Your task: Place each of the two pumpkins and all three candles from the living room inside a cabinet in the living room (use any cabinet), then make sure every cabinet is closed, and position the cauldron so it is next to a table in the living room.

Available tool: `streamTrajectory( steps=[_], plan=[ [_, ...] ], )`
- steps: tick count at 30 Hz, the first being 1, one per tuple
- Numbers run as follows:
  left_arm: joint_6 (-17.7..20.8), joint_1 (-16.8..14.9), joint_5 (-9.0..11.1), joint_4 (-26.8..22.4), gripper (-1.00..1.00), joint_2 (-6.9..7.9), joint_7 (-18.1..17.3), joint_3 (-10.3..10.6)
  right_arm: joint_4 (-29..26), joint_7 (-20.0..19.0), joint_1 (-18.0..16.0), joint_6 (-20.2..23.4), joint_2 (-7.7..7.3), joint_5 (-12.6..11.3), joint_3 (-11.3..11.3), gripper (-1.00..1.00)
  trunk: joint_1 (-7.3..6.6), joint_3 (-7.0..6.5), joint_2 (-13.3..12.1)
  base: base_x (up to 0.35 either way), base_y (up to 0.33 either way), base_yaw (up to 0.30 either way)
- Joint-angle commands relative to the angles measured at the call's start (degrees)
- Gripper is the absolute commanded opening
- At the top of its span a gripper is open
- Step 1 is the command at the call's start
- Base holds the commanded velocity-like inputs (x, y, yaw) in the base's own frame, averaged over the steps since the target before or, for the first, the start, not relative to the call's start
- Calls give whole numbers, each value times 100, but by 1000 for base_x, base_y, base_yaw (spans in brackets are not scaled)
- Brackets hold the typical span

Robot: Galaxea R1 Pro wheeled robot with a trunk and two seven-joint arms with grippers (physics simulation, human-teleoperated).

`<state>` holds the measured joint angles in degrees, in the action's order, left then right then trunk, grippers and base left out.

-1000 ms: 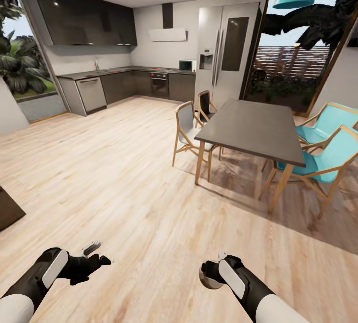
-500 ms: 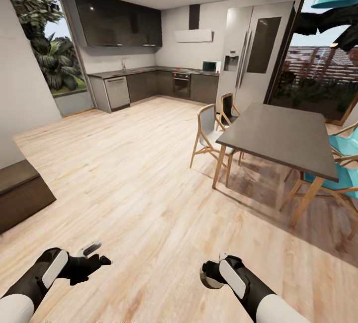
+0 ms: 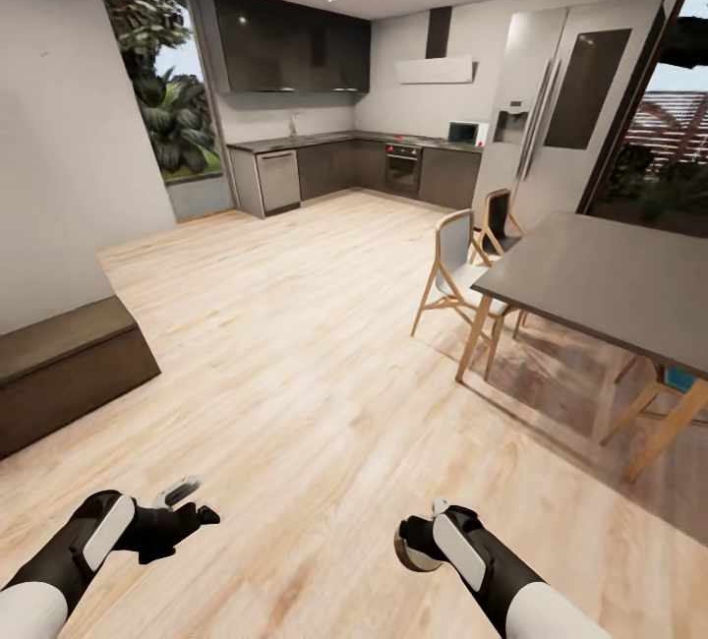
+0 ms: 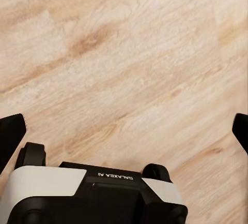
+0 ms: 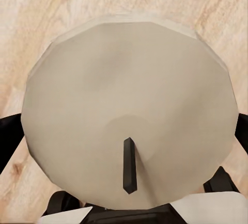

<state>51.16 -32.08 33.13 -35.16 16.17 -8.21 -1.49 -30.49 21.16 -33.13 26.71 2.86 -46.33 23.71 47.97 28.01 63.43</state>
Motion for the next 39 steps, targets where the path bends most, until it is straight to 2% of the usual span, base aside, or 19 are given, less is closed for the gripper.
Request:
streamTrajectory(
  steps=[1, 27, 39],
  plan=[
    [0, 0, -1, 0, 100, 0, -2, -2, -1, 2, -1, -8, -4, -16, 1, -100, 0, 0, 0, 0, 0, 283],
    [-25, 0, 1, 0, 100, 1, -13, -35, -1, 2, -1, -8, 7, -13, 2, -100, 0, 0, 0, -2, 7, 283],
    [-27, 0, 1, 0, 100, 4, -5, -42, -1, 2, -1, -8, 13, -7, 11, -100, 0, 0, 0, -181, 95, 283]
  ],
)
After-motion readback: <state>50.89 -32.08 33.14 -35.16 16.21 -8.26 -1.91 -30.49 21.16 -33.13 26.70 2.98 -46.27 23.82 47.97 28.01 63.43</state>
